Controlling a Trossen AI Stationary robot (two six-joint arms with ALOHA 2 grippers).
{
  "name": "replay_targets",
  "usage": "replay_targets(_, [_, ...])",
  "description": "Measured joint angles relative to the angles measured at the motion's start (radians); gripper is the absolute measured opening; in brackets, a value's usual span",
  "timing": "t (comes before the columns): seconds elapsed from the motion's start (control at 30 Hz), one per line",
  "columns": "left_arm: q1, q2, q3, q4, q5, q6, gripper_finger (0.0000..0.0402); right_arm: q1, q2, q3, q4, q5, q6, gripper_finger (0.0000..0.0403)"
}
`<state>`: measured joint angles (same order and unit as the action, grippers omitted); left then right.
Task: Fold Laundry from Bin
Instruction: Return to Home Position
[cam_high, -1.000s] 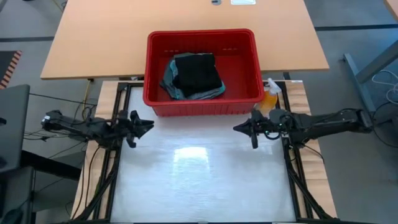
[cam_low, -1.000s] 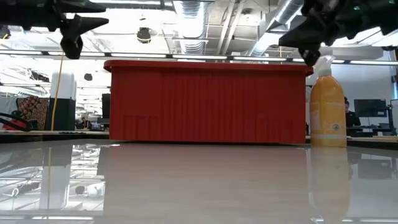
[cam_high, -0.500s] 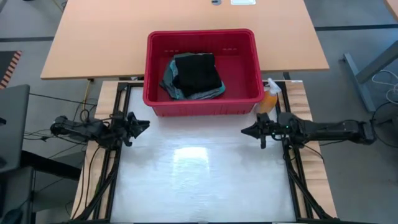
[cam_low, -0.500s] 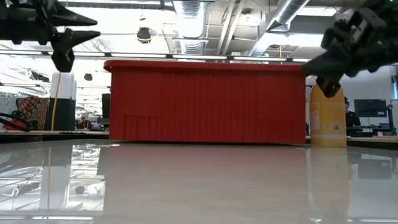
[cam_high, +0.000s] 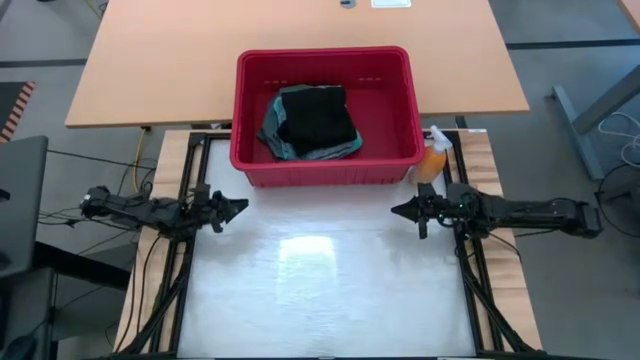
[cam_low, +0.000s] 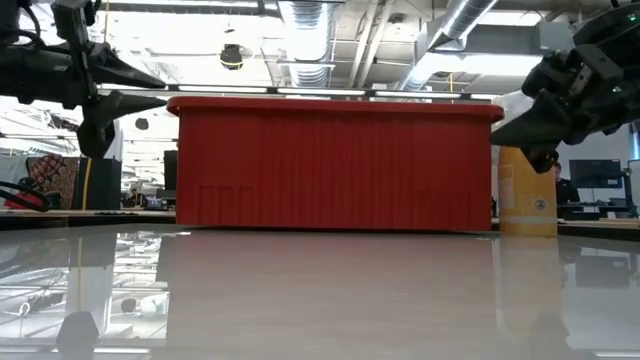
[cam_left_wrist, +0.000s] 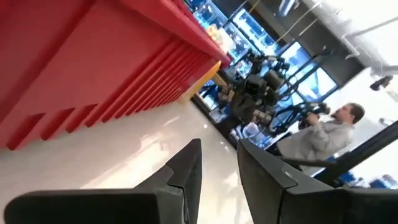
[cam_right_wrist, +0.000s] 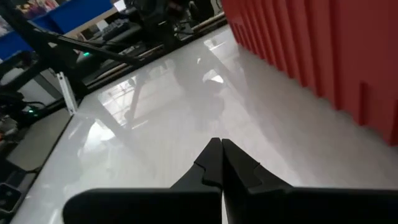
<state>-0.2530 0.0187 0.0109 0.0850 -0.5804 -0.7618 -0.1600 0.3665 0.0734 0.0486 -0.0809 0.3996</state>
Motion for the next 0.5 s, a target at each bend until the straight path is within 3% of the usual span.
replay_targets(0.27, [0.000, 0.081, -0.001, 0.003, -0.087, 0.082, 0.0091, -0.047, -0.054, 0.001, 0.002, -0.025, -0.145, 0.0024])
replay_targets(0.5, [0.000, 0.134, -0.001, 0.003, -0.063, 0.119, 0.0091, -0.045, -0.054, 0.001, -0.020, -0.026, -0.188, 0.0044])
